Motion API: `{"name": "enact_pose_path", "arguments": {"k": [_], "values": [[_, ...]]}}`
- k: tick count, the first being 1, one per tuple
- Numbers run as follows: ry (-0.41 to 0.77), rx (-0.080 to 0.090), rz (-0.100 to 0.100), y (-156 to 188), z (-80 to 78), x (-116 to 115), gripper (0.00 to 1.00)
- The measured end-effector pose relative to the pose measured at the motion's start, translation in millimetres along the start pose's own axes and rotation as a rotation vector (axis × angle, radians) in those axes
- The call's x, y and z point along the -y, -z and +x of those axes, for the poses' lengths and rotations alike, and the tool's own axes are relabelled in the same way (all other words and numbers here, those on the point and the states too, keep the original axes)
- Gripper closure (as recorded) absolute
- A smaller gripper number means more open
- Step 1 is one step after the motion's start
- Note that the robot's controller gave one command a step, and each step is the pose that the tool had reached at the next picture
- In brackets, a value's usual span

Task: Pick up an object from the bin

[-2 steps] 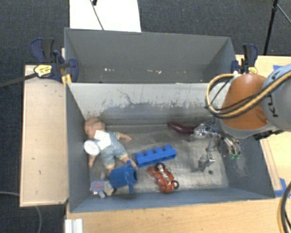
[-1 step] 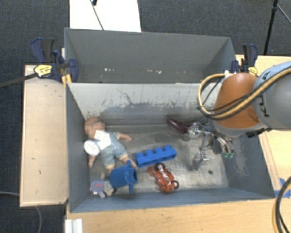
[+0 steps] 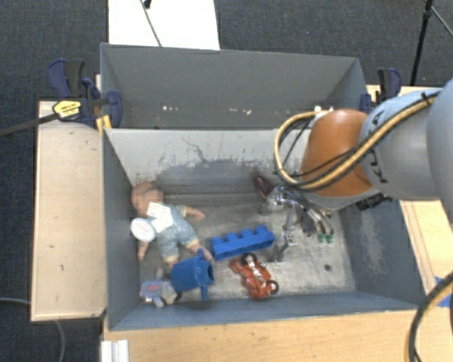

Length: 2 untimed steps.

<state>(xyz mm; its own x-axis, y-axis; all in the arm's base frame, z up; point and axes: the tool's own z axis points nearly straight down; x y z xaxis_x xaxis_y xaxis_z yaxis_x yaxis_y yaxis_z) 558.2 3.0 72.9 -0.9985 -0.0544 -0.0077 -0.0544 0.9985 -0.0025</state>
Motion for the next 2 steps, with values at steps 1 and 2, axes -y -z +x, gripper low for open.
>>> {"name": "enact_pose_path", "arguments": {"k": [1,2], "values": [[0.036,0.003,-0.007,0.8,26.0,-33.8,0.00],[0.011,0.006,-0.003,1.1,44.2,-31.5,1.00]]}}
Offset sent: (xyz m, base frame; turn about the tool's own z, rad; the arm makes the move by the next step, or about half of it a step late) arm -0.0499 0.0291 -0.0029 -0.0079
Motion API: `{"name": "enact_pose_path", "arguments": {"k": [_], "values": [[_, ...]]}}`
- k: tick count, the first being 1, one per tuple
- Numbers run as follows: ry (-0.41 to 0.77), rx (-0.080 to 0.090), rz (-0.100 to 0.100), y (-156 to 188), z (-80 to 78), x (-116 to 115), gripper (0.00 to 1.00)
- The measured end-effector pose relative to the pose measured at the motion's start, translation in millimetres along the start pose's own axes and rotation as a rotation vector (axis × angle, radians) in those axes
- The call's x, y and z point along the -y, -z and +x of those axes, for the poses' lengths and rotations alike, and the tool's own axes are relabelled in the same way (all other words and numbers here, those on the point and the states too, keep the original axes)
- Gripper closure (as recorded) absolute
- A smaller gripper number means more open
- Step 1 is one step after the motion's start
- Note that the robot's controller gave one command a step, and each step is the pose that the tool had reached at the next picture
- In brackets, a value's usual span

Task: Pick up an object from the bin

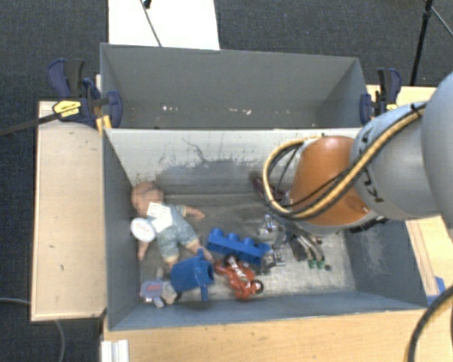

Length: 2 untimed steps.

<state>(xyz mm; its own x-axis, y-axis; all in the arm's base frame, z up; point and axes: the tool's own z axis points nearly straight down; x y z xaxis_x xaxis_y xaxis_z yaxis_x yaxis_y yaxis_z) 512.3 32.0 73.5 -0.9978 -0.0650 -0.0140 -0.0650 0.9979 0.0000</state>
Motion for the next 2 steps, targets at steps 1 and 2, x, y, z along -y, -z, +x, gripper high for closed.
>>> {"name": "enact_pose_path", "arguments": {"k": [1,2], "values": [[0.001,0.000,0.000,0.0,0.0,0.0,1.00],[0.000,-0.008,0.000,4.6,1.9,-0.3,1.00]]}}
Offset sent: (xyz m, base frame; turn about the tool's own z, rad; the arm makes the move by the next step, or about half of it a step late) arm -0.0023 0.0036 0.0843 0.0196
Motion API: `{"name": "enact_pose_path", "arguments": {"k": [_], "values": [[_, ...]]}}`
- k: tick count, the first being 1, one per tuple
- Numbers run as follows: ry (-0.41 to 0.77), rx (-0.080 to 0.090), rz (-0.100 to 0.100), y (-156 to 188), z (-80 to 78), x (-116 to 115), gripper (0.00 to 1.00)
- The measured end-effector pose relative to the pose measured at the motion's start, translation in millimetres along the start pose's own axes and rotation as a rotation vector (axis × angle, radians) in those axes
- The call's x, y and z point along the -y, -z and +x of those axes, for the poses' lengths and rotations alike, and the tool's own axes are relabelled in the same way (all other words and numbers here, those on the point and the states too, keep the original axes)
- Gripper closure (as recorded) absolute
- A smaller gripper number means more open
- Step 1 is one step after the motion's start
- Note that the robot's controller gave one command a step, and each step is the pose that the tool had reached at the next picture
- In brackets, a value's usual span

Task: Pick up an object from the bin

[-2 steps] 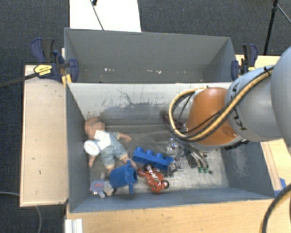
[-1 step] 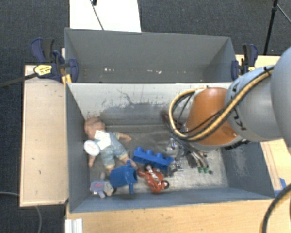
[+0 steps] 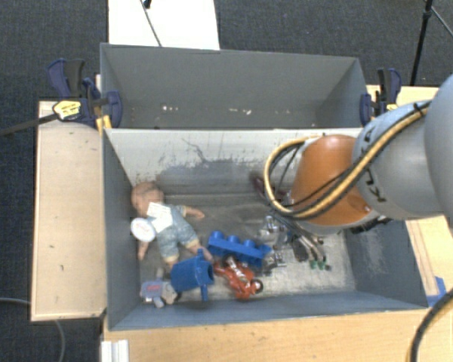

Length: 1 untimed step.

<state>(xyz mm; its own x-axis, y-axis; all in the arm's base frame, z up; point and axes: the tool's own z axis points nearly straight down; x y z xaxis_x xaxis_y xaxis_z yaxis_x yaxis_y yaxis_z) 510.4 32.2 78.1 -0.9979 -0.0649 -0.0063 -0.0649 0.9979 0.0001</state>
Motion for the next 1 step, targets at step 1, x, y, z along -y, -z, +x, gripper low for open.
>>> {"name": "enact_pose_path", "arguments": {"k": [1], "values": [[0.015,-0.005,0.000,123.8,-6.1,-1.7,1.00]]}}
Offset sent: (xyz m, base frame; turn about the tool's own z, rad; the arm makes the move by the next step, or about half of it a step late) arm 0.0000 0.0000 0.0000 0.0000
